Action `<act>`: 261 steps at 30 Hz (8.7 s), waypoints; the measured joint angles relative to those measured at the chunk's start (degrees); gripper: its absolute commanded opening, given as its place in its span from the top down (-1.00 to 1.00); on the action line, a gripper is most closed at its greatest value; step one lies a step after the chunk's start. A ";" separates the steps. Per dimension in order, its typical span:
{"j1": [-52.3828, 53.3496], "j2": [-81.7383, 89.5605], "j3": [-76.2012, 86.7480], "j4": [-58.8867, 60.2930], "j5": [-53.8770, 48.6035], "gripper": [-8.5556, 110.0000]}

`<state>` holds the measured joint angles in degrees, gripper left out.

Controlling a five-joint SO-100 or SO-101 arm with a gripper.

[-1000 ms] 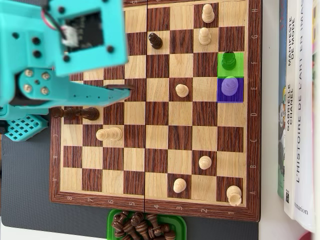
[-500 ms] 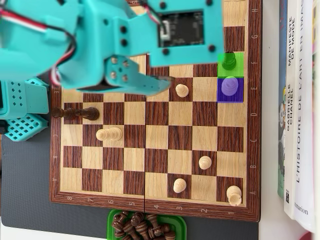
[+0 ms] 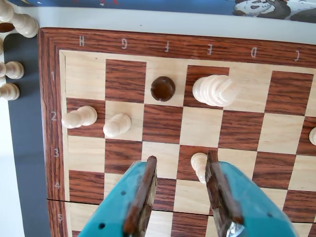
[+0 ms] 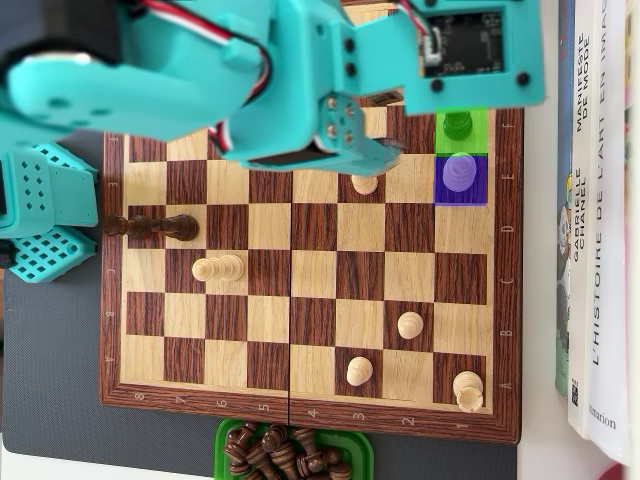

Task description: Play chess

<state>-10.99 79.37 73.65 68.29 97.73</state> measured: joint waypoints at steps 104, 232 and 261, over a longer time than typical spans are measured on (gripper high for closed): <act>-0.70 -23.73 -19.78 0.00 -0.09 0.77; 45.00 3.43 10.46 0.00 -28.92 0.65; 14.06 22.41 10.28 5.62 -14.15 0.65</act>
<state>3.08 101.78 83.94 73.92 83.58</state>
